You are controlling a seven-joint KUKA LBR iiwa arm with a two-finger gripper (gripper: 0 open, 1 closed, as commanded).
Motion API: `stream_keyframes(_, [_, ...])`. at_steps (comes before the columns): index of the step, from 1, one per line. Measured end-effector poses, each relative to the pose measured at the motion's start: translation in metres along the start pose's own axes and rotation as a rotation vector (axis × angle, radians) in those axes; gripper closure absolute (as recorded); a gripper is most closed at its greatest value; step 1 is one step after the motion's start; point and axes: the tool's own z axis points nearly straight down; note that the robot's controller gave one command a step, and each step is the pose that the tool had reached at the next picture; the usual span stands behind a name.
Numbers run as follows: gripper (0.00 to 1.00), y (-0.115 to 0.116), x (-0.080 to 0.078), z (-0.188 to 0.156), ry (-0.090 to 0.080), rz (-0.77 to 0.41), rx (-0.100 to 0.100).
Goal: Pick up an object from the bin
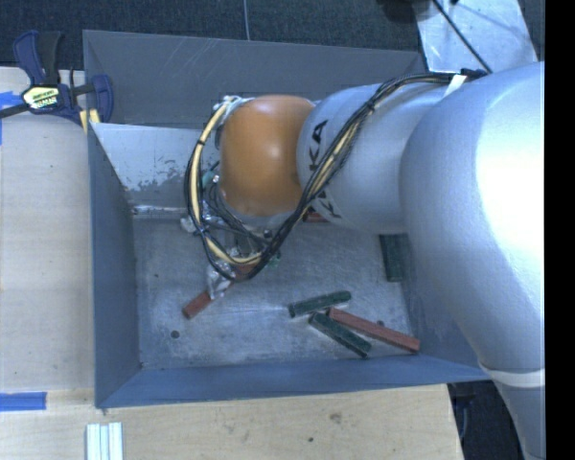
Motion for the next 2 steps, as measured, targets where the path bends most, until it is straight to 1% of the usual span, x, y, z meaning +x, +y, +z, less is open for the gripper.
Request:
stream_keyframes(1, [1.0,0.0091,0.0378,-0.0007,0.025,-0.303,0.007])
stream_keyframes(2, [1.0,0.0093,0.0377,-0.0007,0.025,-0.302,0.007])
